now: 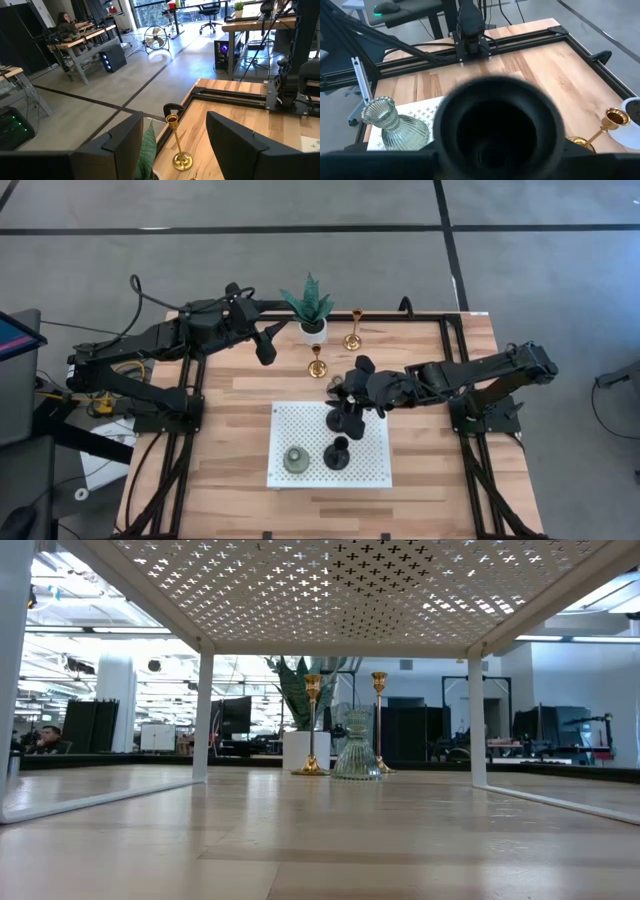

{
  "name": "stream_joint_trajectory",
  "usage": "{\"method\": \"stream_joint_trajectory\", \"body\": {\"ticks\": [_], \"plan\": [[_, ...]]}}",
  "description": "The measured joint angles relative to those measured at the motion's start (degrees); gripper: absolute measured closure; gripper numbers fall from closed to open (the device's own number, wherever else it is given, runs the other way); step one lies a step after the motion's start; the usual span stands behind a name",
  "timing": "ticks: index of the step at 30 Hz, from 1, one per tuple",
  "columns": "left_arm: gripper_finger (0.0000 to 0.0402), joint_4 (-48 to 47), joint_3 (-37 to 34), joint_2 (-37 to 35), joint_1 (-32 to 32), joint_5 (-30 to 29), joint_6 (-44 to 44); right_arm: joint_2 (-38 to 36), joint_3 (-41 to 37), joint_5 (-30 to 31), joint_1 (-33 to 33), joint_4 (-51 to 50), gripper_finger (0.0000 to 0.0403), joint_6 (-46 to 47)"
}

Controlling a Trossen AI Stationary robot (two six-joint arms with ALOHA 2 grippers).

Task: Pick & Place candle stick holders
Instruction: Align the black candle holder with the other black candle holder on the shelf

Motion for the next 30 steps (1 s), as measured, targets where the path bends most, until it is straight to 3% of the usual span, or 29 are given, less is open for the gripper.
{"method": "stream_joint_trajectory", "body": {"ticks": [19,30], "plan": [[0.0183,-0.13,0.0,0.0,0.02,0.02,0.02,-5.98,0.09,-1.93,-0.11,-6.03,0.0155,0.0],[0.0183,-0.15,0.0,0.0,0.02,0.02,0.0,-6.16,0.11,-6.55,-0.82,-9.2,0.0136,2.41]]}}
